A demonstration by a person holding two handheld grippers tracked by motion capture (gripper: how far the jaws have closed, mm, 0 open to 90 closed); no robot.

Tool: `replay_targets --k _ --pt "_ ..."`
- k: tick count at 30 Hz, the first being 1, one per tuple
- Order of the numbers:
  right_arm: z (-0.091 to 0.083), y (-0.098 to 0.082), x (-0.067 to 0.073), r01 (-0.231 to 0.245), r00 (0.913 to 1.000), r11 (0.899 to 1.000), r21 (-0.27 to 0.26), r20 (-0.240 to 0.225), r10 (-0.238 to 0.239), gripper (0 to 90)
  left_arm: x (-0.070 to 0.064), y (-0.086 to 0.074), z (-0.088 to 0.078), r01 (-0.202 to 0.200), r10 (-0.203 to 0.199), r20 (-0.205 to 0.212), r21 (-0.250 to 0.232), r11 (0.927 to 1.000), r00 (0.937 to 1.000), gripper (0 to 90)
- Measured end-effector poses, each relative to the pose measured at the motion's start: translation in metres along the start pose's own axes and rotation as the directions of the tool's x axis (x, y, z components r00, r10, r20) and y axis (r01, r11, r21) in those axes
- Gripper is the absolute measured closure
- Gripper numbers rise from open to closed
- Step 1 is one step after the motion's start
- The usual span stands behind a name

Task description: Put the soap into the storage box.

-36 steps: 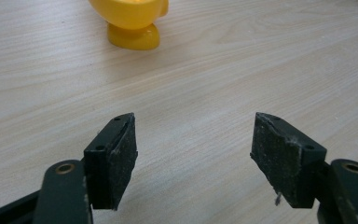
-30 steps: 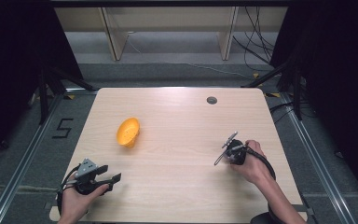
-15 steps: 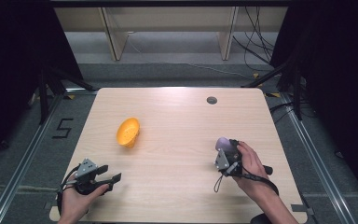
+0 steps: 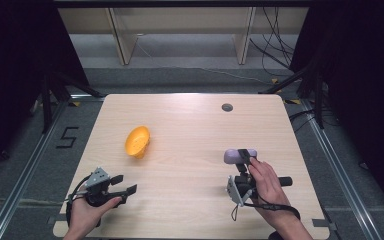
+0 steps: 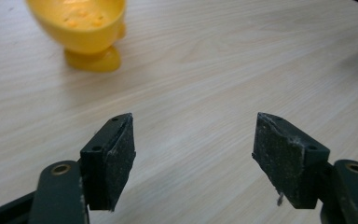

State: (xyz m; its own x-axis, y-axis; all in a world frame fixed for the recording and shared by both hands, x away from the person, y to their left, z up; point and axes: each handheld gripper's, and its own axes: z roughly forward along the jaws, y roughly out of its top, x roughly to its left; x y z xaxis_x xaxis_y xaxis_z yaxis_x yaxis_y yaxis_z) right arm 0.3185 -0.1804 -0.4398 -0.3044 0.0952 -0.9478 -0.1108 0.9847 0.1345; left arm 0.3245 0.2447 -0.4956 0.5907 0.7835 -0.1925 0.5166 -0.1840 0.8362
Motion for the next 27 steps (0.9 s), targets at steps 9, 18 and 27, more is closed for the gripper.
replay_targets --k 9,18,27 --pt "-0.008 0.009 0.001 0.015 0.9996 0.999 -0.036 0.025 -0.014 49.8 -0.028 0.035 0.012 -0.085 0.091 0.108 -0.055 0.9948 0.9900 28.1" --pt "-0.015 0.023 0.001 0.092 0.9955 0.992 -0.089 0.033 -0.089 49.8 -0.057 0.065 0.027 -0.161 0.183 0.214 -0.114 0.9802 0.9596 28.2" --pt "-0.018 0.032 0.002 0.085 0.9959 0.990 -0.109 0.039 -0.081 49.8 -0.081 0.083 0.038 -0.223 0.260 0.273 -0.159 0.9617 0.9262 31.0"
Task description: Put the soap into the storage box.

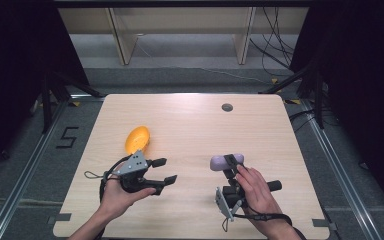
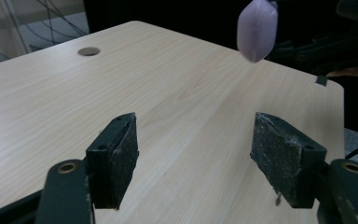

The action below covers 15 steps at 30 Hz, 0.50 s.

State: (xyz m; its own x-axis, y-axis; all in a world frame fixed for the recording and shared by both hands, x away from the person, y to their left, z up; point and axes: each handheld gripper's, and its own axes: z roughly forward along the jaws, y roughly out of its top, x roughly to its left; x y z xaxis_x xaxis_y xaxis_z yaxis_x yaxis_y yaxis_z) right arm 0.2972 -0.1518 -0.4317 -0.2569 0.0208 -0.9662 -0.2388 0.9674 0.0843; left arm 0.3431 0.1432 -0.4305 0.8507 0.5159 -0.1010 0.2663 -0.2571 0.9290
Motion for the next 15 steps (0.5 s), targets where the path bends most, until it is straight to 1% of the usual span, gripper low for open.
replay_targets --k 1,2,3,4,5,6,7,8,9,10,11,12,14,15 --pt "0.000 0.001 0.000 0.002 1.0000 1.000 -0.004 -0.003 -0.002 49.8 0.000 0.000 0.000 0.000 0.000 0.000 0.000 1.0000 1.0000 31.1" --pt "0.000 0.001 0.000 0.002 1.0000 1.000 -0.004 -0.003 -0.002 49.8 -0.002 0.002 0.002 0.002 -0.002 0.013 -0.006 1.0000 0.9999 31.1" --pt "0.000 0.003 0.000 0.006 1.0000 1.000 -0.017 0.002 -0.006 49.8 -0.004 0.006 0.007 -0.010 0.010 0.041 -0.013 0.9999 0.9991 31.0" --pt "0.000 0.003 0.000 0.013 0.9999 1.000 -0.014 -0.003 -0.013 49.8 -0.007 0.008 0.009 -0.002 0.002 0.036 -0.008 1.0000 0.9994 30.9" --pt "0.000 0.004 0.000 0.008 0.9999 1.000 -0.018 -0.010 -0.009 49.8 -0.007 0.008 0.009 -0.002 0.002 0.036 -0.008 1.0000 0.9994 30.8" --pt "0.000 0.004 0.000 0.008 0.9999 1.000 -0.018 -0.010 -0.009 49.8 -0.007 0.010 0.011 -0.018 0.018 0.046 -0.006 0.9998 0.9988 30.8" --pt "0.000 0.006 0.000 0.024 0.9997 0.999 -0.024 -0.004 -0.024 49.8 -0.011 0.013 0.016 -0.010 0.011 0.057 -0.010 0.9999 0.9983 30.8" --pt "0.000 0.007 -0.001 0.029 0.9996 0.999 -0.025 -0.003 -0.029 49.8 -0.012 0.014 0.019 -0.009 0.010 0.071 -0.016 0.9998 0.9974 31.0" --pt "0.000 0.007 -0.001 0.029 0.9996 0.999 -0.025 -0.003 -0.029 49.8 -0.012 0.014 0.019 -0.009 0.010 0.071 -0.016 0.9998 0.9974 31.2" --pt "-0.001 0.009 -0.002 0.050 0.9988 0.998 -0.033 0.005 -0.049 49.8 -0.014 0.016 0.022 -0.006 0.007 0.075 -0.017 0.9998 0.9972 31.4" --pt "-0.001 0.009 -0.001 0.029 0.9996 0.999 -0.033 -0.004 -0.029 49.8 -0.015 0.017 0.024 0.001 0.001 0.081 -0.022 0.9998 0.9967 31.7" --pt "0.000 0.010 0.000 0.016 0.9998 0.999 -0.036 -0.008 -0.017 49.8 -0.016 0.018 0.026 0.000 0.001 0.079 -0.018 0.9998 0.9969 31.9" --pt "-0.001 0.010 0.000 0.020 0.9998 0.999 -0.037 -0.001 -0.020 49.8 -0.018 0.020 0.031 -0.006 0.008 0.091 -0.022 0.9997 0.9958 32.0" --pt "-0.001 0.012 0.000 0.023 0.9997 0.999 -0.039 -0.007 -0.023 49.8 -0.020 0.022 0.034 0.005 -0.004 0.087 -0.018 0.9998 0.9962 32.2"
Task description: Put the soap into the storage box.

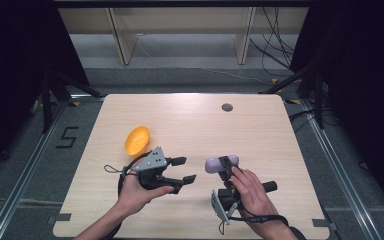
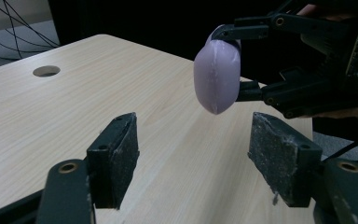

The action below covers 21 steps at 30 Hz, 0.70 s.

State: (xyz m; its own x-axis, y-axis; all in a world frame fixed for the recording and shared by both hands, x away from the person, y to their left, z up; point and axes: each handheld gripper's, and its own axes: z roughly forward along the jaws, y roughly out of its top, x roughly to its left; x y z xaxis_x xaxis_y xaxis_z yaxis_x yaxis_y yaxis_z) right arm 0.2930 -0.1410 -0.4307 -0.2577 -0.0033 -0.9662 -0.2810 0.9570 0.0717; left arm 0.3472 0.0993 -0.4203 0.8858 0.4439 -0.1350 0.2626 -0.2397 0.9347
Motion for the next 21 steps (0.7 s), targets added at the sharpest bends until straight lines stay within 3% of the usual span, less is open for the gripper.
replay_targets --k 2,3,6,7,11,21 --pt "0.000 0.000 0.000 0.000 1.0000 1.000 -0.002 -0.001 0.000 49.8 -0.001 0.001 0.003 0.009 -0.009 0.014 -0.009 0.9999 0.9999 32.6" --pt "-0.001 0.002 -0.003 0.041 0.9991 0.999 -0.004 0.008 -0.041 49.8 -0.002 0.003 0.005 0.017 -0.017 0.021 -0.012 0.9998 0.9996 32.8" --pt "-0.001 0.004 -0.002 0.033 0.9994 0.999 -0.008 0.009 -0.033 49.8 -0.003 0.005 0.008 0.021 -0.021 0.035 -0.019 0.9996 0.9992 33.3" --pt "-0.001 0.004 -0.003 0.038 0.9992 0.999 -0.004 0.011 -0.038 49.8 -0.005 0.007 0.010 0.042 -0.041 0.044 -0.027 0.9987 0.9982 33.4" --pt "-0.001 0.005 -0.002 0.028 0.9996 1.000 -0.010 0.008 -0.028 49.8 -0.007 0.010 0.016 0.036 -0.033 0.061 -0.036 0.9987 0.9976 34.0" --pt "-0.001 0.008 -0.001 0.009 0.9996 1.000 -0.024 0.025 -0.009 49.8 -0.013 0.015 0.025 0.029 -0.027 0.050 -0.041 0.9987 0.9984 36.3"
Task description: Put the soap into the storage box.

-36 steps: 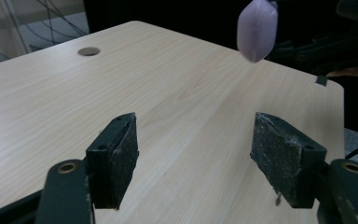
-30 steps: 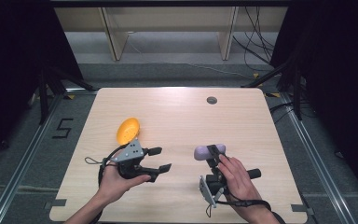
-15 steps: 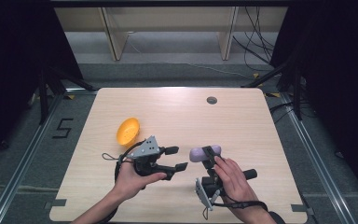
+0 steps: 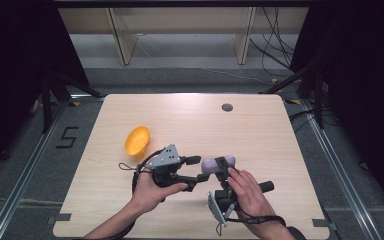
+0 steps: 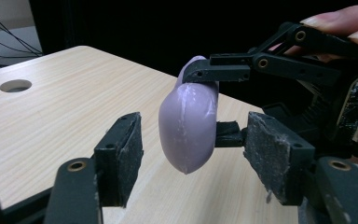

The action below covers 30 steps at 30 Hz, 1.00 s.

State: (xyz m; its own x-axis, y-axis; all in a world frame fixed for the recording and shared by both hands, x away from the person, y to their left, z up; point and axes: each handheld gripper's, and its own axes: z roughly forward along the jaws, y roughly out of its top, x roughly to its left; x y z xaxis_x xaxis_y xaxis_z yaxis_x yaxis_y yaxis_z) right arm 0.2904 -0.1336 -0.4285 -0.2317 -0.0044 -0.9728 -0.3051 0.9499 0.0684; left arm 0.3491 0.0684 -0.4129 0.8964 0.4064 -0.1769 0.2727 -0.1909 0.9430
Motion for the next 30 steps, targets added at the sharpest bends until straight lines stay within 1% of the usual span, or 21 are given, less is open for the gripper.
replay_targets --k 2,3,4,5,6,7,9,10,11,12,13,16,19,20,21,23,26,28,29,30 --pt "0.000 0.000 0.001 -0.008 1.0000 1.000 0.000 -0.003 0.008 49.8 0.000 0.000 0.001 -0.008 0.008 0.001 0.002 1.0000 1.0000 37.2" --pt "0.000 0.000 0.001 -0.008 1.0000 1.000 0.000 -0.003 0.008 49.8 0.000 0.000 0.002 -0.011 0.011 0.010 -0.002 0.9999 0.9999 37.2" --pt "0.000 0.000 0.000 -0.009 1.0000 1.000 0.000 -0.002 0.009 49.8 0.000 0.001 0.003 -0.008 0.008 0.004 0.004 1.0000 1.0000 37.7" --pt "0.000 0.000 0.001 -0.013 0.9999 1.000 0.004 -0.010 0.013 49.8 0.000 0.001 0.003 -0.012 0.012 0.007 0.004 0.9999 0.9999 38.1" --pt "0.000 0.000 0.000 -0.010 0.9999 1.000 0.001 -0.006 0.010 49.8 0.000 0.001 0.004 -0.007 0.006 0.008 0.005 1.0000 0.9999 38.6" --pt "-0.001 0.000 0.000 -0.009 1.0000 1.000 0.000 -0.005 0.009 49.8 0.000 0.001 0.005 -0.006 0.006 0.018 -0.001 1.0000 0.9998 38.9" --pt "-0.001 0.001 0.000 -0.008 1.0000 1.000 -0.001 0.001 0.008 49.8 -0.001 0.001 0.005 -0.001 0.001 0.017 0.002 1.0000 0.9998 39.3" --pt "-0.001 0.001 0.000 -0.011 0.9999 1.000 -0.005 0.003 0.011 49.8 0.000 0.002 0.006 -0.013 0.013 0.020 0.005 0.9999 0.9997 39.7" --pt "-0.001 0.001 0.000 -0.010 0.9999 1.000 -0.002 -0.002 0.010 49.8 -0.001 0.001 0.006 -0.001 0.001 0.017 0.006 1.0000 0.9999 40.1" --pt "-0.001 0.001 0.000 -0.010 0.9999 1.000 -0.003 -0.003 0.010 49.8 -0.001 0.001 0.007 -0.001 0.001 0.019 0.006 1.0000 0.9998 40.3" --pt "-0.001 0.001 0.000 -0.010 0.9999 1.000 -0.003 -0.003 0.010 49.8 -0.001 0.002 0.008 -0.013 0.013 0.026 0.005 0.9999 0.9996 40.3" --pt "-0.001 0.001 0.000 -0.007 1.0000 1.000 -0.004 0.004 0.007 49.8 -0.002 0.002 0.010 0.007 -0.007 0.025 0.009 0.9999 0.9997 41.6" --pt "-0.001 0.001 0.000 -0.004 1.0000 1.000 -0.009 0.004 0.004 49.8 -0.002 0.002 0.011 0.005 -0.006 0.024 0.009 0.9999 0.9997 42.7" --pt "-0.001 0.002 0.000 -0.006 1.0000 1.000 -0.006 0.000 0.006 49.8 -0.001 0.002 0.012 0.007 -0.007 0.029 0.008 0.9999 0.9995 43.1" --pt "-0.001 0.002 0.000 -0.006 1.0000 1.000 -0.006 0.000 0.006 49.8 0.000 0.002 0.013 -0.002 0.002 0.032 0.007 1.0000 0.9995 43.1" --pt "-0.001 0.003 0.000 -0.005 1.0000 1.000 -0.011 0.001 0.005 49.8 0.000 0.001 0.015 0.012 -0.012 0.029 0.007 0.9999 0.9995 44.3" --pt "-0.002 0.003 0.000 -0.006 1.0000 1.000 -0.011 0.003 0.006 49.8 0.001 0.001 0.016 0.005 -0.005 0.027 0.016 0.9999 0.9996 45.4" --pt "-0.002 0.004 0.000 -0.006 1.0000 1.000 -0.011 0.002 0.006 49.8 0.000 0.000 0.017 0.009 -0.009 0.023 0.018 0.9998 0.9997 47.1" --pt "-0.002 0.004 0.001 -0.009 1.0000 1.000 -0.011 0.000 0.009 49.8 0.001 -0.001 0.019 0.006 -0.006 0.032 0.014 0.9999 0.9995 47.6" --pt "-0.002 0.004 0.001 -0.009 1.0000 1.000 -0.011 0.000 0.009 49.8 0.001 -0.001 0.019 0.006 -0.006 0.032 0.014 0.9999 0.9995 48.1"
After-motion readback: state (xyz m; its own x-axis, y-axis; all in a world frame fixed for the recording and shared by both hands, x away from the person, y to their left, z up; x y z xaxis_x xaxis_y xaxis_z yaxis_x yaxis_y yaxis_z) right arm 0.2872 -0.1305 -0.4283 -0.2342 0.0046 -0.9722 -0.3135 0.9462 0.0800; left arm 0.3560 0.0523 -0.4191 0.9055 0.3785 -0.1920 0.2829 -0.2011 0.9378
